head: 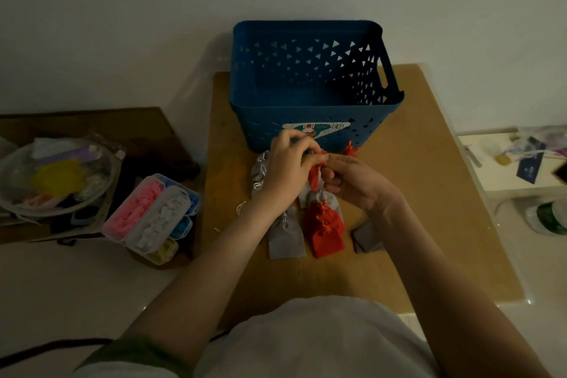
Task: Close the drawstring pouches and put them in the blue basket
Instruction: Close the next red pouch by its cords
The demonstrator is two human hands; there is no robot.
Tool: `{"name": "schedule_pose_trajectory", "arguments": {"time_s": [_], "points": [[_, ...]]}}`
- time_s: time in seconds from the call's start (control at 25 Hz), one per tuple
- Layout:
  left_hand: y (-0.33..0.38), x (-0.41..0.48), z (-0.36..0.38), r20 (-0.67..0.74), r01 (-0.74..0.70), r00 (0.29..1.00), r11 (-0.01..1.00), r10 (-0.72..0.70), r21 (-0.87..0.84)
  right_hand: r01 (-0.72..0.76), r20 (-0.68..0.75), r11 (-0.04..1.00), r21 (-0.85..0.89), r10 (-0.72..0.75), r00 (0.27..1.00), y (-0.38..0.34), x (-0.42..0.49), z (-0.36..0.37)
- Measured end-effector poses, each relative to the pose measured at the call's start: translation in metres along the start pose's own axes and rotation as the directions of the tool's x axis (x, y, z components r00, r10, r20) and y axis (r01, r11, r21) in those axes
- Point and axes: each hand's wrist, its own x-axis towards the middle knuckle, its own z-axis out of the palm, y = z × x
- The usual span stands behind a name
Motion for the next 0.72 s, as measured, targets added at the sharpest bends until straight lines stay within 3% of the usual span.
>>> {"name": "schedule_pose_trajectory", "arguments": {"time_s": [0.2, 0.32, 0.44, 0.52, 0.72], "points": [[-0.002, 0.009, 0.03, 0.09, -0.178, 0.982, 0.971, 0.165, 0.161, -0.054, -0.033, 0.998, 0.034, 0.055, 0.998, 0.006, 0.007, -0.034], [-0.007, 0.009, 0.046, 0.2, -0.186, 0.969, 0.961, 0.145, 0.203, -0.068, -0.22, 0.992, -0.105, 0.044, 0.975, 0.008, 0.013, -0.056], [-0.007, 0.013, 0.062, 0.351, -0.097, 0.934, 0.991, 0.059, 0.093, -0.11, -0.392, 0.945, -0.309, -0.02, 0.92, 0.014, 0.019, -0.08], [-0.004, 0.02, 0.074, 0.447, 0.016, 0.895, 1.0, -0.005, -0.02, -0.13, -0.451, 0.944, -0.304, -0.022, 0.892, 0.017, 0.023, -0.093], [-0.007, 0.036, 0.096, 0.558, 0.026, 0.829, 0.993, 0.042, -0.113, -0.154, -0.458, 0.926, -0.343, -0.022, 0.889, 0.01, 0.023, -0.126]]}}
